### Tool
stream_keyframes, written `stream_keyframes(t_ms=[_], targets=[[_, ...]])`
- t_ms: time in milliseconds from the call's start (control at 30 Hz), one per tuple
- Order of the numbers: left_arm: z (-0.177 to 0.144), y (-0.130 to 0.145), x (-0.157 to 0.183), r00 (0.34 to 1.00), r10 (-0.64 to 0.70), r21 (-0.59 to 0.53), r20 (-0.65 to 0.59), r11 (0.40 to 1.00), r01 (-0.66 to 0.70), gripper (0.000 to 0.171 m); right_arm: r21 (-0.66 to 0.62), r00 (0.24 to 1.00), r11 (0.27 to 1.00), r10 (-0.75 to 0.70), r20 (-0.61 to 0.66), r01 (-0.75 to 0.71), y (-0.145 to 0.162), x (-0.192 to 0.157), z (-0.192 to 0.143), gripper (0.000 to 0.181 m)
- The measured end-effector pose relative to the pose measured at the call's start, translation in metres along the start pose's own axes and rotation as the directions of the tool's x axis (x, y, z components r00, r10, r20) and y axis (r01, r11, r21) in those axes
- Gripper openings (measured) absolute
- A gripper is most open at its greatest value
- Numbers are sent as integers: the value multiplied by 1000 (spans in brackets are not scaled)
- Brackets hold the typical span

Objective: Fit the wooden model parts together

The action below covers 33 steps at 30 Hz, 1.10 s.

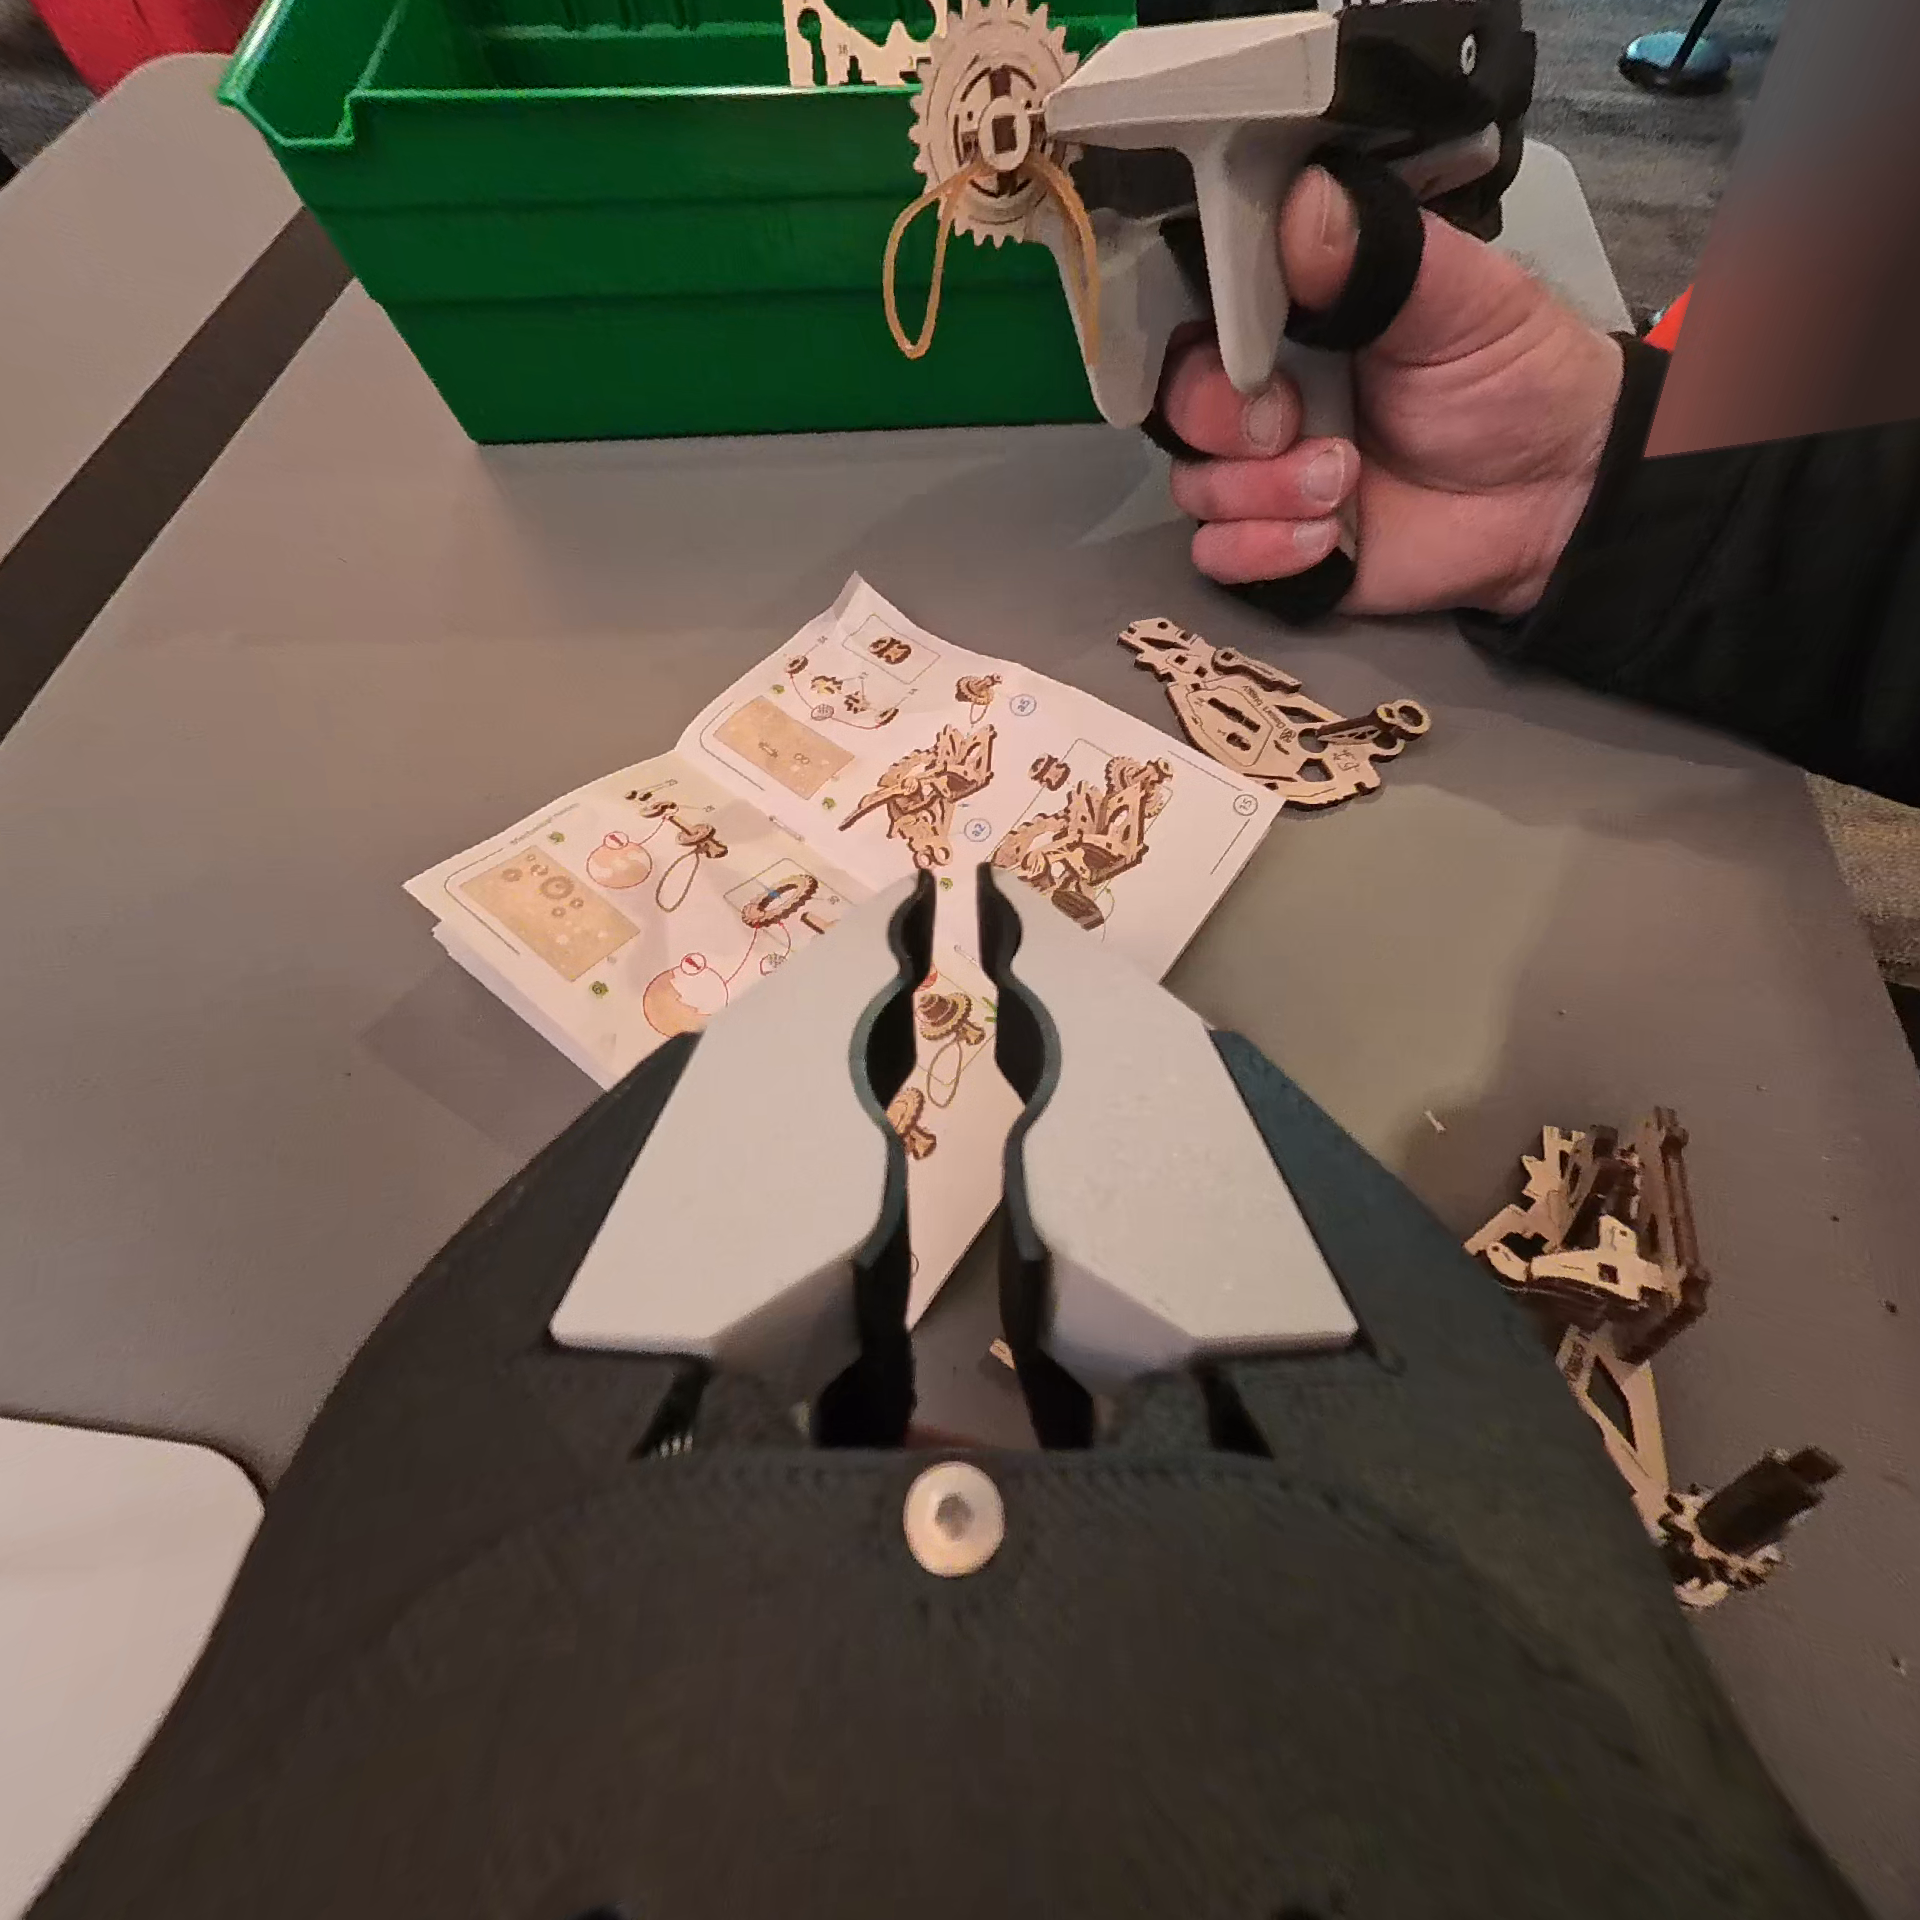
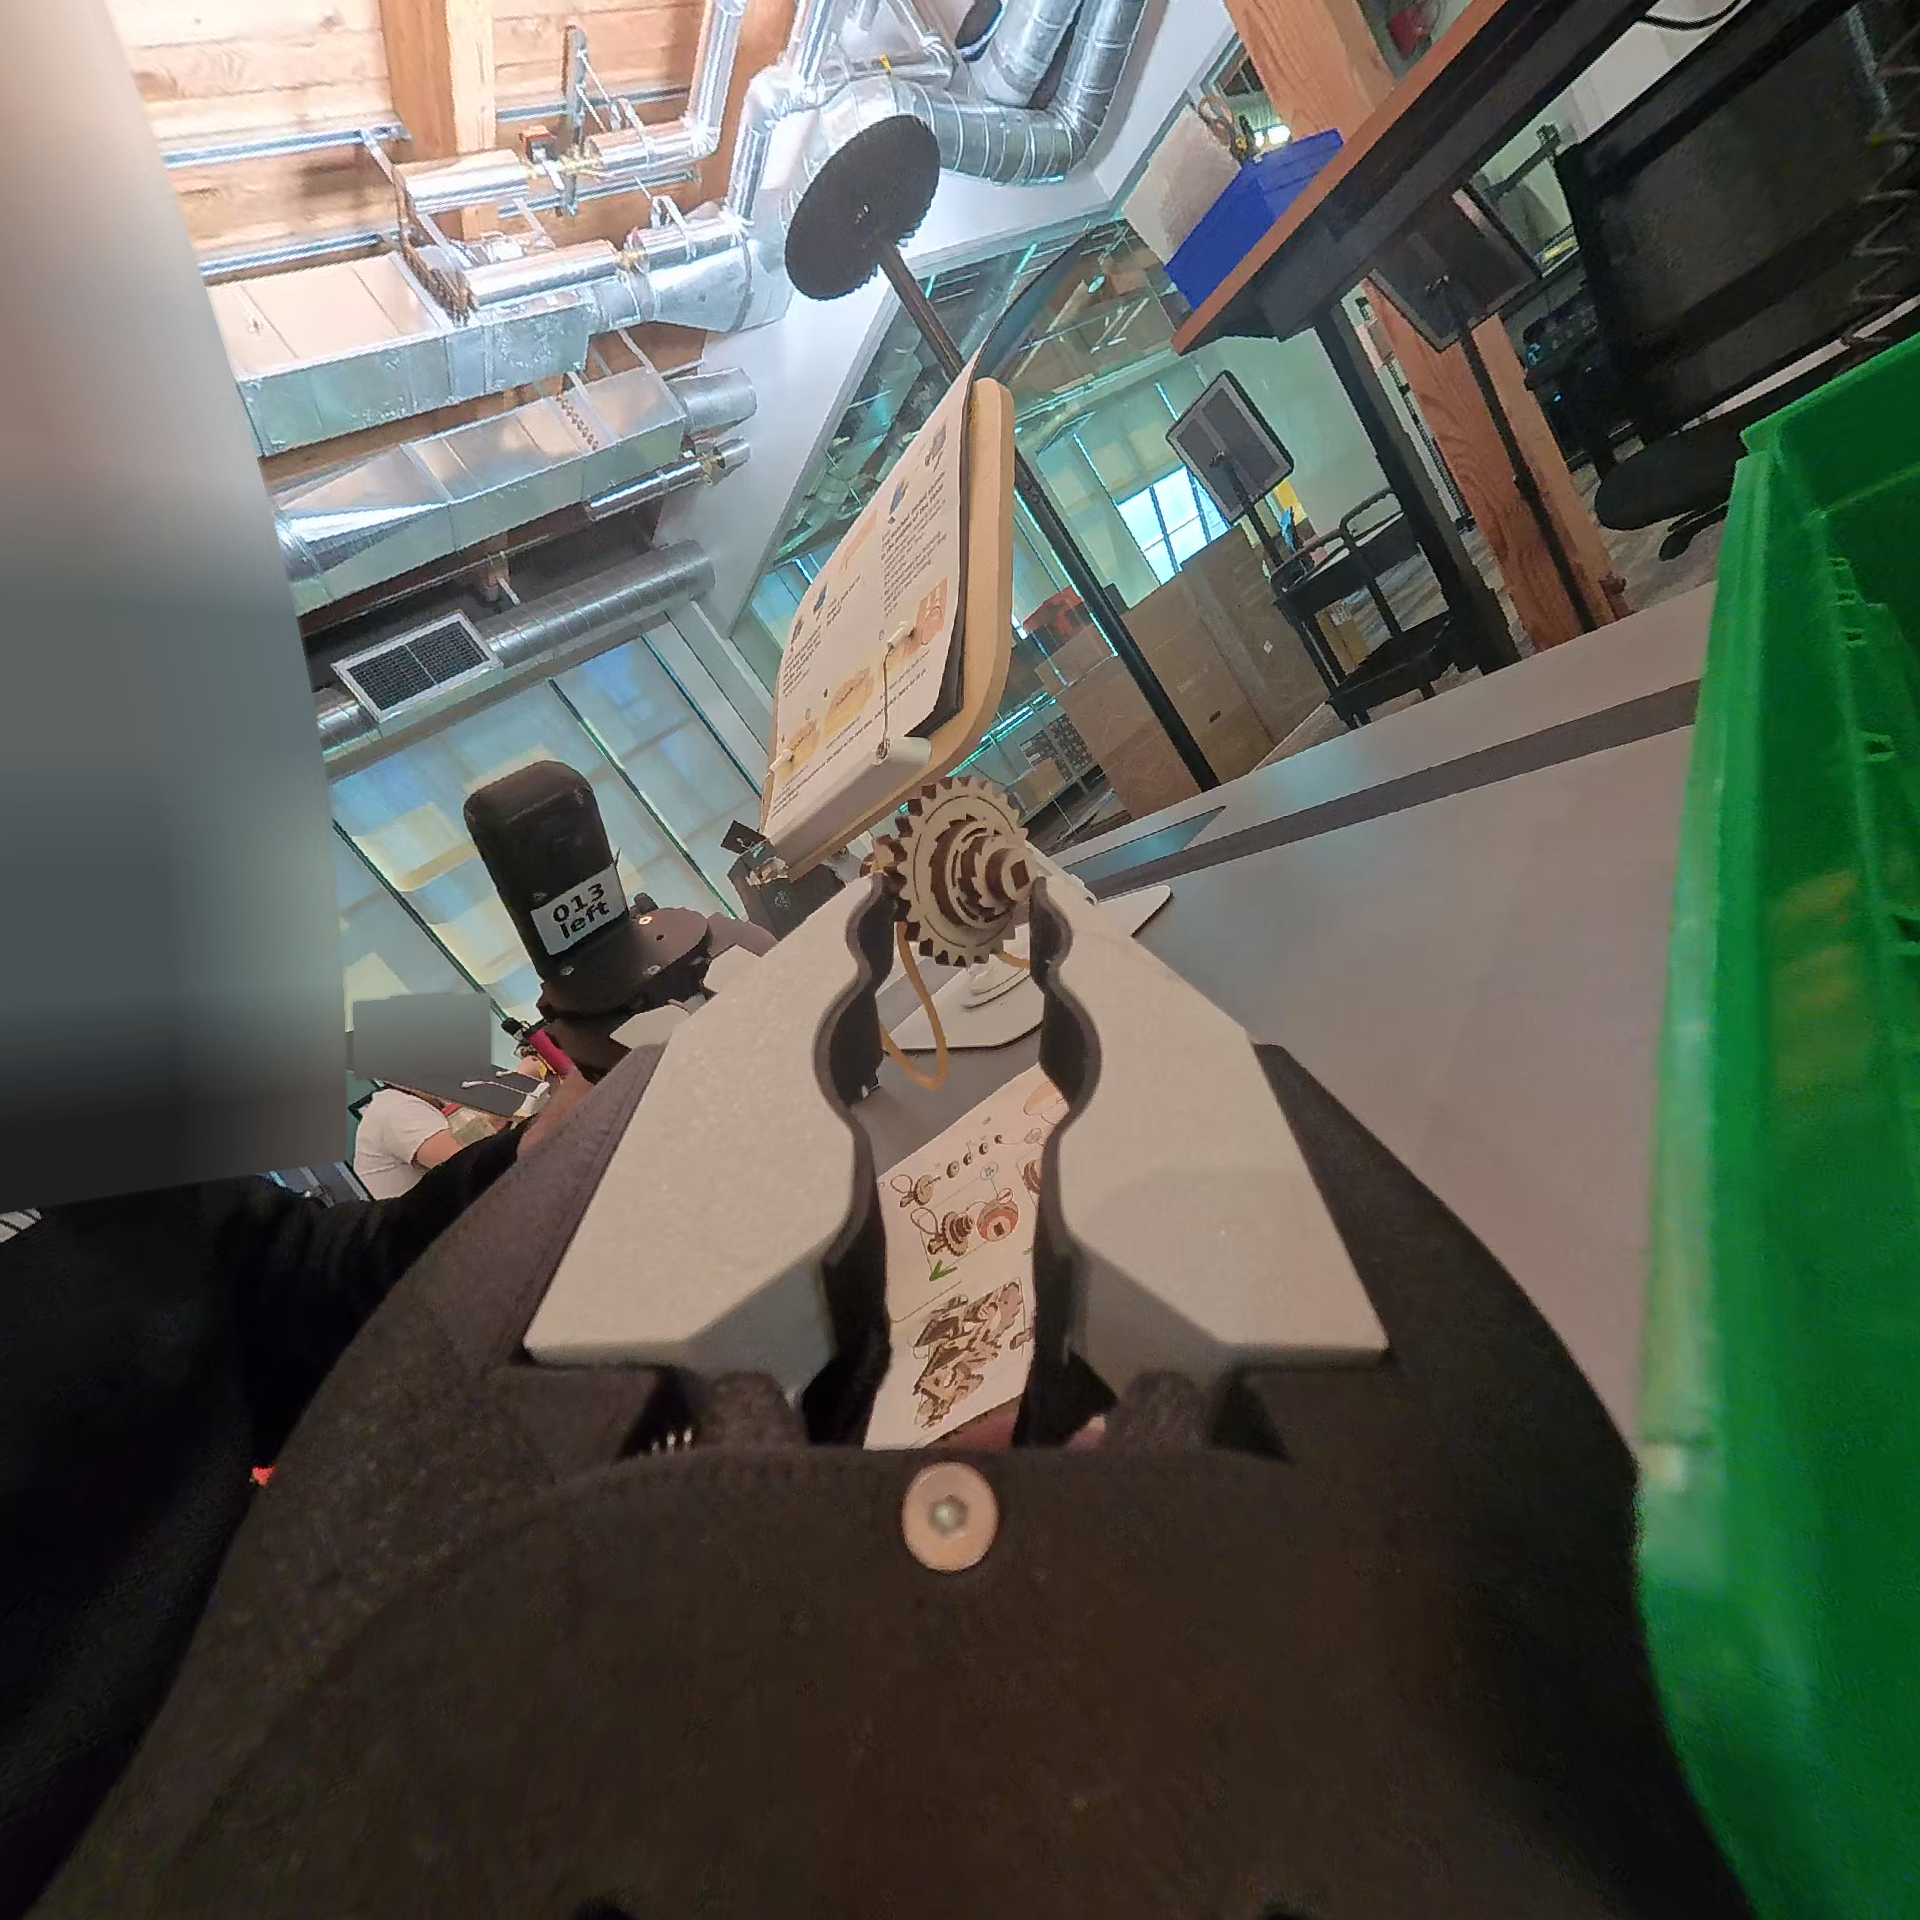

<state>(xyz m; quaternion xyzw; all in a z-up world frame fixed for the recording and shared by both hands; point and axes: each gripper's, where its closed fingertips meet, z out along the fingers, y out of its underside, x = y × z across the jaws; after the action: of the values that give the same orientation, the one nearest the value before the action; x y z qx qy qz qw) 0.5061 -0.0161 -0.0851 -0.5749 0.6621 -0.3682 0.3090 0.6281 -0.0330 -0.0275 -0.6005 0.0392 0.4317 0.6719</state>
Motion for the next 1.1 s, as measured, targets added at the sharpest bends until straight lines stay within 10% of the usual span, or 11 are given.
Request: stream_keyframes(t_ms=[1100], targets=[[-25, -9, -55, 969, 22, 298, 244, 950, -97, 0, 8, 996, 997, -73, 56, 72, 0, -11, 2, 22]])
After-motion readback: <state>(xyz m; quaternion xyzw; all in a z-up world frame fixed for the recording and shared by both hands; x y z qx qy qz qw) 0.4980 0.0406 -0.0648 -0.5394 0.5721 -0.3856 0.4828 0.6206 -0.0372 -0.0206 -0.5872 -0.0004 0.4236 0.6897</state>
